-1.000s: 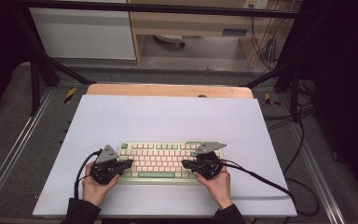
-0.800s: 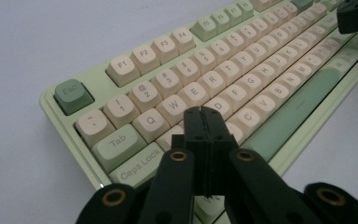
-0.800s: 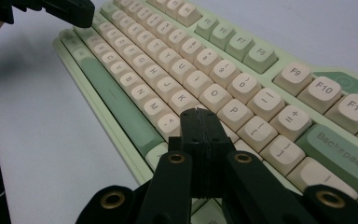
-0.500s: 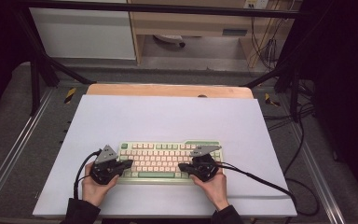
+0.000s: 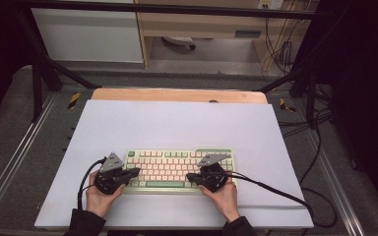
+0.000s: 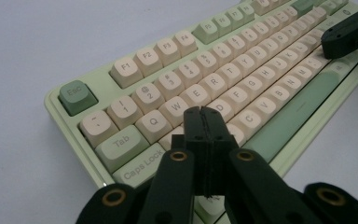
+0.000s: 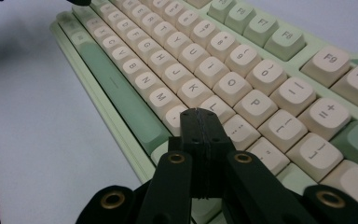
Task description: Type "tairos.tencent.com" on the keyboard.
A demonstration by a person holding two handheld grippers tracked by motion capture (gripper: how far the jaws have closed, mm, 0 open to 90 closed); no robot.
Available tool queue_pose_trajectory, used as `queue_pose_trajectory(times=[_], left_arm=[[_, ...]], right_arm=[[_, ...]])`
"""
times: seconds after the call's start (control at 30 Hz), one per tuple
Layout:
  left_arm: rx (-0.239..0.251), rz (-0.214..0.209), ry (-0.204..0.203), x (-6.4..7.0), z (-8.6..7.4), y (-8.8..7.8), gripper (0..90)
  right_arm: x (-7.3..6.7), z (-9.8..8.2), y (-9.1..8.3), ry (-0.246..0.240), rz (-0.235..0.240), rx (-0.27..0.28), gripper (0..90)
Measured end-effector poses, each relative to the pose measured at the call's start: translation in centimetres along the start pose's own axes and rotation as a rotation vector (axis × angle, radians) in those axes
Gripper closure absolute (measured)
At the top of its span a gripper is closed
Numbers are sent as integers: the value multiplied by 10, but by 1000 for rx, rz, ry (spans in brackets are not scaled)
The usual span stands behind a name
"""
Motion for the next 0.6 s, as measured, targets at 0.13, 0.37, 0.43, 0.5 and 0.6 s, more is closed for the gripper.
queue_pose_trajectory(times=[0.13,0.37,0.43,0.5,0.6], left_arm=[[0,-2,-2,0,0,1,900],[3,-3,2,1,2,0,900],[3,-4,4,1,2,0,900],[4,-5,3,2,3,0,900],[4,-5,5,2,4,0,900]], right_arm=[[1,2,-8,3,-8,15,900],[5,2,-17,6,-26,23,900],[8,1,-19,6,-29,29,900],[10,0,-22,16,-29,31,900],[13,-2,-25,23,-30,39,900]])
Point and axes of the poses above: each handheld gripper's, and its own axes: y roughly forward along the jaws, z roughly out of its top, x roughly to its right, the point moved 8 cm from there along y, roughly forward along the jaws, and after that the axes turned 14 degrees about -x, right-handed, at the moved point
